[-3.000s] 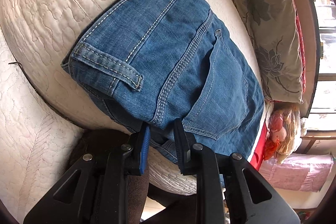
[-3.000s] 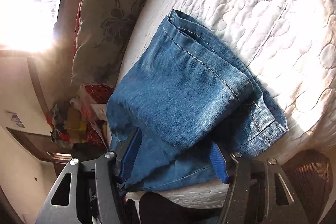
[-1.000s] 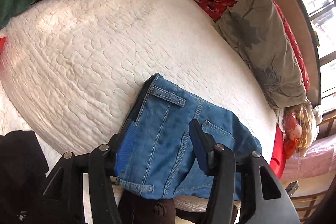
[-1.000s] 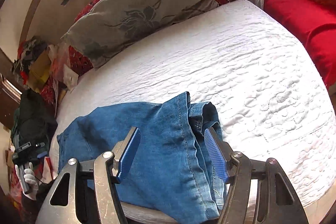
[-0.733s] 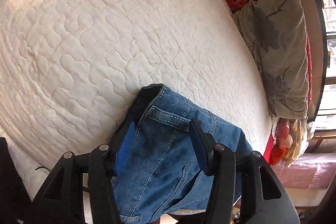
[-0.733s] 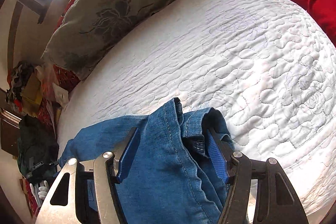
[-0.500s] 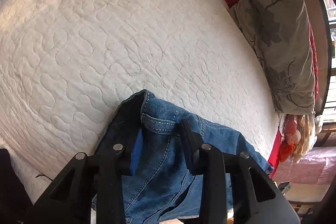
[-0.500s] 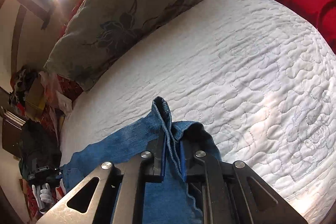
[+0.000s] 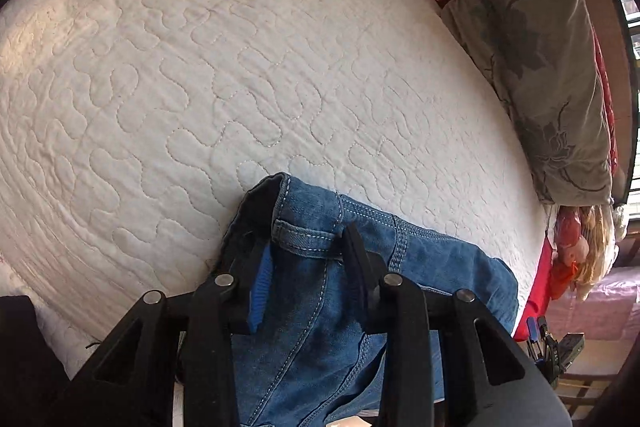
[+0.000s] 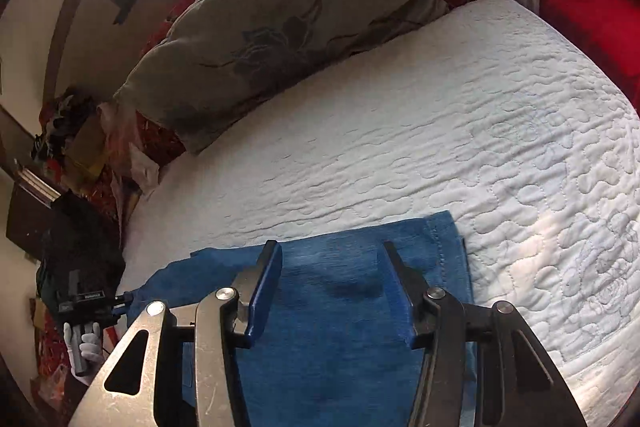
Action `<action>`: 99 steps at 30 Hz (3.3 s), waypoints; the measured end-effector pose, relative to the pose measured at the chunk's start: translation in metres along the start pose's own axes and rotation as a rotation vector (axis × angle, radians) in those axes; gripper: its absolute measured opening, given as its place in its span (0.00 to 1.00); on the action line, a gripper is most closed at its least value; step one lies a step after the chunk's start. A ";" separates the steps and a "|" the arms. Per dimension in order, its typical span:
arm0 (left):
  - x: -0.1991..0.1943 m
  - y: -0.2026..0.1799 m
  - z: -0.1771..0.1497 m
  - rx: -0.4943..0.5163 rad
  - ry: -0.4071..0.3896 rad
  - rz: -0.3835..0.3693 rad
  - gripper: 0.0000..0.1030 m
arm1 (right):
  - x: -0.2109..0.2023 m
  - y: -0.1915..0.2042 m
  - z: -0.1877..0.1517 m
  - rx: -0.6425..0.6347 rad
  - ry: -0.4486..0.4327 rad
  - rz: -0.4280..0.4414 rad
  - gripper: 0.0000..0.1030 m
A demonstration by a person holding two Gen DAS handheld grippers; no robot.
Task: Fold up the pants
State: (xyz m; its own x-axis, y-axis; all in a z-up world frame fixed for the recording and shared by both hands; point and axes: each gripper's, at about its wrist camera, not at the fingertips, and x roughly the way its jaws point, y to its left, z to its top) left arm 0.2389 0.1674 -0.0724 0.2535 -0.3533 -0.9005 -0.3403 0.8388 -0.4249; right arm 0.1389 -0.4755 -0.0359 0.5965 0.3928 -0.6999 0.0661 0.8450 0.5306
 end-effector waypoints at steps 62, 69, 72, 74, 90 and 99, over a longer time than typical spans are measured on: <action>0.012 0.047 -0.134 -0.212 0.104 -0.157 0.32 | -0.070 -0.110 -0.145 0.369 -0.005 -0.061 0.15; -0.024 0.034 -0.123 -0.094 -0.030 -0.031 0.10 | -0.103 -0.088 -0.159 0.361 -0.043 0.060 0.12; 0.003 0.049 -0.118 -0.149 0.033 0.005 0.11 | -0.078 -0.105 -0.179 0.406 0.022 -0.015 0.13; 0.006 0.055 -0.118 -0.178 0.037 -0.020 0.12 | -0.068 -0.114 -0.186 0.436 0.016 -0.008 0.13; -0.080 0.044 -0.118 -0.008 -0.071 -0.077 0.31 | -0.092 -0.115 -0.107 0.407 -0.106 0.039 0.48; 0.008 -0.016 -0.070 0.015 0.039 0.055 0.31 | -0.002 -0.101 -0.031 0.205 -0.024 -0.072 0.25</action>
State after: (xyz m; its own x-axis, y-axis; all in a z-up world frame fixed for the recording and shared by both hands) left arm 0.1827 0.1225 -0.0792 0.1996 -0.3220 -0.9255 -0.3390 0.8635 -0.3735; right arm 0.1064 -0.5504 -0.1025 0.6027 0.3235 -0.7295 0.2690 0.7783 0.5674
